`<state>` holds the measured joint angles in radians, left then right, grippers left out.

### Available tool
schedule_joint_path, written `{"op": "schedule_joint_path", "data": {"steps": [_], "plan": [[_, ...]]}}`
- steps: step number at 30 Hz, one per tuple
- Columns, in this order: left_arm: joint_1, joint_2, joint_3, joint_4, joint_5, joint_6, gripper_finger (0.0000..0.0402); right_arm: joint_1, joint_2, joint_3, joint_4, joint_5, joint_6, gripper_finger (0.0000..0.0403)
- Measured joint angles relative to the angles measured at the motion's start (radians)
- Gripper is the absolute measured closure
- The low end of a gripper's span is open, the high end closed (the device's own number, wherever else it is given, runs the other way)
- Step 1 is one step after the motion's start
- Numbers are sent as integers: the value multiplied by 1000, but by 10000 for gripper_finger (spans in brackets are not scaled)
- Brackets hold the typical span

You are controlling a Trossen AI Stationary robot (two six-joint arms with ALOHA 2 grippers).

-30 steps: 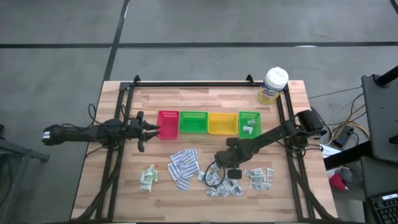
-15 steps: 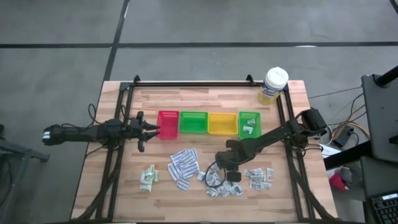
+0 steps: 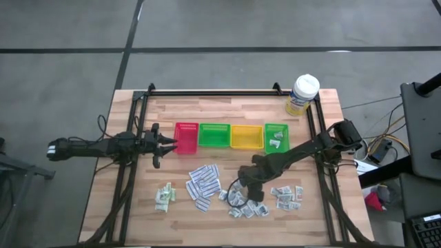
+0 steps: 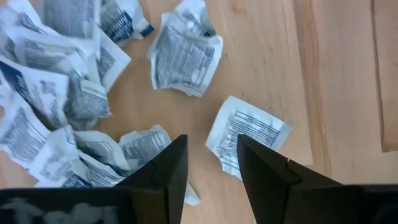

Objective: Pick & Place First Aid Supplies
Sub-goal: Put the blue alcohol pad into the right green bin

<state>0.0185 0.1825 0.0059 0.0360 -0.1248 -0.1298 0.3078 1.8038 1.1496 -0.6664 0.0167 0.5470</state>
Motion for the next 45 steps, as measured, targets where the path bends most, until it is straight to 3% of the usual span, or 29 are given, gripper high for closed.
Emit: {"op": "schedule_joint_path", "data": {"steps": [20,45], "plan": [[0,0,0,-3,1,29,289,3,62,87,-87,10,30,277],[0,0,0,-6,1,29,289,16,62,73,-74,18,109,280]]}}
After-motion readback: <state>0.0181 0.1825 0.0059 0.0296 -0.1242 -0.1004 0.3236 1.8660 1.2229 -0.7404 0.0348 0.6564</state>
